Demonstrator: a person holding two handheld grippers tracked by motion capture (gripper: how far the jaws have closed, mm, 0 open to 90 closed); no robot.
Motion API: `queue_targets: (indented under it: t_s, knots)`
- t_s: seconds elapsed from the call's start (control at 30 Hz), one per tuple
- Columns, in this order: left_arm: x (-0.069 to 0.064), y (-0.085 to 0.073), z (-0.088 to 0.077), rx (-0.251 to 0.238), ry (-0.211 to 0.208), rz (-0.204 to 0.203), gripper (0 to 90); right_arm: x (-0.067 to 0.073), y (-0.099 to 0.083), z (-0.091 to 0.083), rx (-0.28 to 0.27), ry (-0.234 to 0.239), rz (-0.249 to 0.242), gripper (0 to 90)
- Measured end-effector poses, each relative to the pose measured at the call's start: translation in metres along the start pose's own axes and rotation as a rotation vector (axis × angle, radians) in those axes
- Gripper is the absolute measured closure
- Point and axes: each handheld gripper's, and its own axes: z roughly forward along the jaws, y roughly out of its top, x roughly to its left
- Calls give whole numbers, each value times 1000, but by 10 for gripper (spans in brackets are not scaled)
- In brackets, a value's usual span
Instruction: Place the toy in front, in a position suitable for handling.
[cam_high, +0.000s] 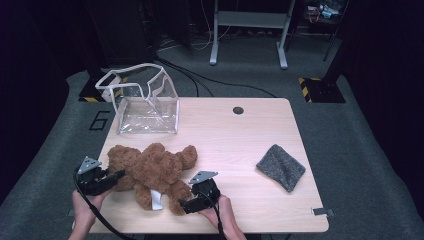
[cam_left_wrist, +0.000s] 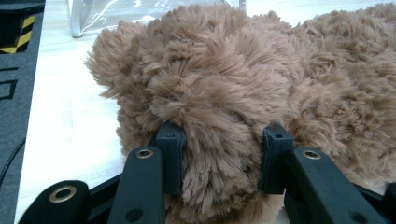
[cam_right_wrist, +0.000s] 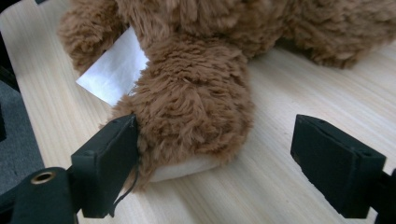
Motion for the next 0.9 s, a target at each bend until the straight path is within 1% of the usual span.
queue_targets:
  t_s: [0.03,0.1,0.13,0.2,0.23,0.27,0.3,0.37,0.4,0.47,0.5,0.53,0.57,0.6,0.63,0.73,0.77,0.83,0.87,0.9]
  knots:
    - [0,0,0,0,0,2,613,0,-1,3,0,11,5,197]
    - [0,0,0,3,2,5,613,1,-1,7,17,24,8,262]
    - [0,0,0,3,2,5,613,1,-1,7,17,24,8,262]
    - [0,0,0,5,2,5,614,0,-2,11,13,48,4,352]
    - [0,0,0,6,2,6,614,1,-3,13,23,75,18,446]
    - [0,0,0,6,2,7,614,1,-3,13,23,75,18,446]
    - [-1,-1,0,-6,5,4,615,0,-3,14,20,81,4,517]
    - [0,-1,0,-5,3,7,615,-1,-4,15,19,100,8,588]
    - [0,-1,0,-6,4,8,616,-1,-4,15,22,109,19,625]
    - [-1,-1,0,-9,4,13,619,-2,-4,15,24,114,19,689]
    - [0,-1,0,-11,3,14,622,-2,-4,15,19,117,20,710]
    - [0,-1,0,-15,2,14,626,-2,-4,14,15,109,28,730]
    - [0,-1,-1,-12,-1,17,632,-1,-4,13,7,104,19,743]
    - [0,-2,-2,-19,-1,18,639,1,-4,12,3,90,15,753]
    - [0,-2,-2,-28,-1,20,643,2,-4,11,-12,81,1,760]
    - [0,-2,-4,-37,-2,20,654,5,-3,8,-16,58,5,769]
    - [-1,-2,-5,-50,-2,20,663,4,-3,3,-34,45,1,773]
    - [-2,0,-7,-55,-9,21,669,3,-2,-3,-55,29,-3,775]
    - [-2,0,-7,-55,-9,21,672,3,-2,-3,-55,29,-3,775]
    - [-3,0,-7,-70,-10,18,672,3,-1,-7,-59,21,-12,775]
